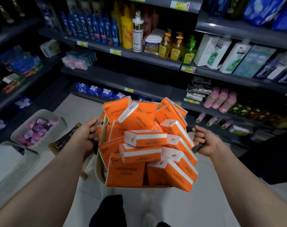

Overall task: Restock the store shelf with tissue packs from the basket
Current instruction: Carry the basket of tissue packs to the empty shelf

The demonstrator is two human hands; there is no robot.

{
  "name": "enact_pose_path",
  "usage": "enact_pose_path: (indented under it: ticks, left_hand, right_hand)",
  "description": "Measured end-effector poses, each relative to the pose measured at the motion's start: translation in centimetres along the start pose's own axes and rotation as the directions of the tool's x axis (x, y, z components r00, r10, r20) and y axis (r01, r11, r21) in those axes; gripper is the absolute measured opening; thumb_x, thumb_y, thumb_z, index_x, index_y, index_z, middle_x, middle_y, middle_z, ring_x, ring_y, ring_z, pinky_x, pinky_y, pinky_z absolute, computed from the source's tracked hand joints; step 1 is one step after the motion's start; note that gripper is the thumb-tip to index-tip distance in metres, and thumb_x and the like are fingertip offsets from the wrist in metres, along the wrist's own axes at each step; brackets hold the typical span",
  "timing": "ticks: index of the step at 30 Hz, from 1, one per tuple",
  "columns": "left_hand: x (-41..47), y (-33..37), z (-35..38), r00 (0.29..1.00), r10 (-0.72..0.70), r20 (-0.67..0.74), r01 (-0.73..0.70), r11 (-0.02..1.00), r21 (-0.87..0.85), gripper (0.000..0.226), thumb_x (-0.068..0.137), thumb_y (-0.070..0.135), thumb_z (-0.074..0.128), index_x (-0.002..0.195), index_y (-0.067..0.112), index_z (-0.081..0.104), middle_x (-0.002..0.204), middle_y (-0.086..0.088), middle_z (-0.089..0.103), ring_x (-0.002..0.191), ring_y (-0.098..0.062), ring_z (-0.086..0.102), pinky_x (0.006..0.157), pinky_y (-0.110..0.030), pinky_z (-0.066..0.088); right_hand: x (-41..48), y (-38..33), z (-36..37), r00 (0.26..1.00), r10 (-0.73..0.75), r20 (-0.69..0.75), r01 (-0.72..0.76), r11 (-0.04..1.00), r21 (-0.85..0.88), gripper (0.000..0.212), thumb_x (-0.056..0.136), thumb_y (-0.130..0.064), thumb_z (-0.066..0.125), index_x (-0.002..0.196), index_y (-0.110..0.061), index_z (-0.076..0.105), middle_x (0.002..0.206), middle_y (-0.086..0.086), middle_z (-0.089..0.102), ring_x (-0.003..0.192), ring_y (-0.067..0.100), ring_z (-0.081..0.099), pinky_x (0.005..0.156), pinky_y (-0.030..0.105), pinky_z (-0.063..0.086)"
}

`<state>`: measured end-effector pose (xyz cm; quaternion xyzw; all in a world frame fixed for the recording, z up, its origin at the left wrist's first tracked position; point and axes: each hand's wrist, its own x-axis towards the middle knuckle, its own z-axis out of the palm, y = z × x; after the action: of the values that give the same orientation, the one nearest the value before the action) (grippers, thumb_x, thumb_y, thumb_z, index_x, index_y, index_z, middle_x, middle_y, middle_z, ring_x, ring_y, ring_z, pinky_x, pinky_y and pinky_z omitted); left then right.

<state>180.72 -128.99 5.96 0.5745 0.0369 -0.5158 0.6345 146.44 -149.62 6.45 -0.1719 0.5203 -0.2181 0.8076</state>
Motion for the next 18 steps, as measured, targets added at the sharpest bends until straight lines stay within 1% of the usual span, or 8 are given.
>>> enact_pose_path:
  ticks: [4,11,14,18]
  left_hand:
    - [5.5,4.0,1.6,0.998,-0.034,0.05,0.029,0.995,0.094,0.029,0.099,0.031,0.043,0.082,0.014,0.058,0.037,0.009,0.03,0.028,-0.004,0.022,0.033,-0.013,0.024]
    - [14.7,10.8,5.4,0.971,-0.135,0.195,0.094,0.974,0.206,0.03,0.099,0.032,0.043,0.081,0.013,0.057,0.036,0.008,0.03,0.027,-0.004,0.022,0.033,-0.014,0.022]
    - [18.1,12.3,7.2,0.955,-0.167,0.244,0.091,0.952,0.293,0.03,0.099,0.033,0.043,0.082,0.013,0.058,0.036,0.009,0.031,0.027,-0.004,0.022,0.033,-0.013,0.022]
    - [21.7,13.0,10.5,0.941,-0.233,0.244,0.145,0.933,0.329,0.03,0.097,0.034,0.046,0.079,0.014,0.06,0.036,0.009,0.03,0.028,-0.004,0.023,0.033,-0.014,0.021]
  right_hand:
    - [2.8,-1.1,2.2,0.998,-0.04,-0.043,0.043,0.996,0.078,0.028,0.098,-0.029,0.044,0.074,-0.015,0.05,0.033,-0.004,0.031,0.026,0.003,0.025,0.03,0.015,0.025]
    - [5.8,-1.6,5.4,0.982,-0.095,-0.162,0.131,0.966,0.224,0.03,0.098,-0.03,0.043,0.073,-0.016,0.05,0.033,-0.008,0.03,0.026,0.004,0.025,0.032,0.013,0.025]
    - [6.8,-1.5,6.0,0.976,-0.105,-0.192,0.156,0.95,0.272,0.031,0.099,-0.029,0.04,0.072,-0.016,0.049,0.032,-0.005,0.031,0.026,0.004,0.025,0.033,0.013,0.026]
    - [8.3,-1.9,5.7,0.965,-0.107,-0.239,0.186,0.921,0.342,0.03,0.098,-0.029,0.04,0.072,-0.016,0.048,0.033,-0.006,0.029,0.026,0.005,0.023,0.033,0.014,0.024]
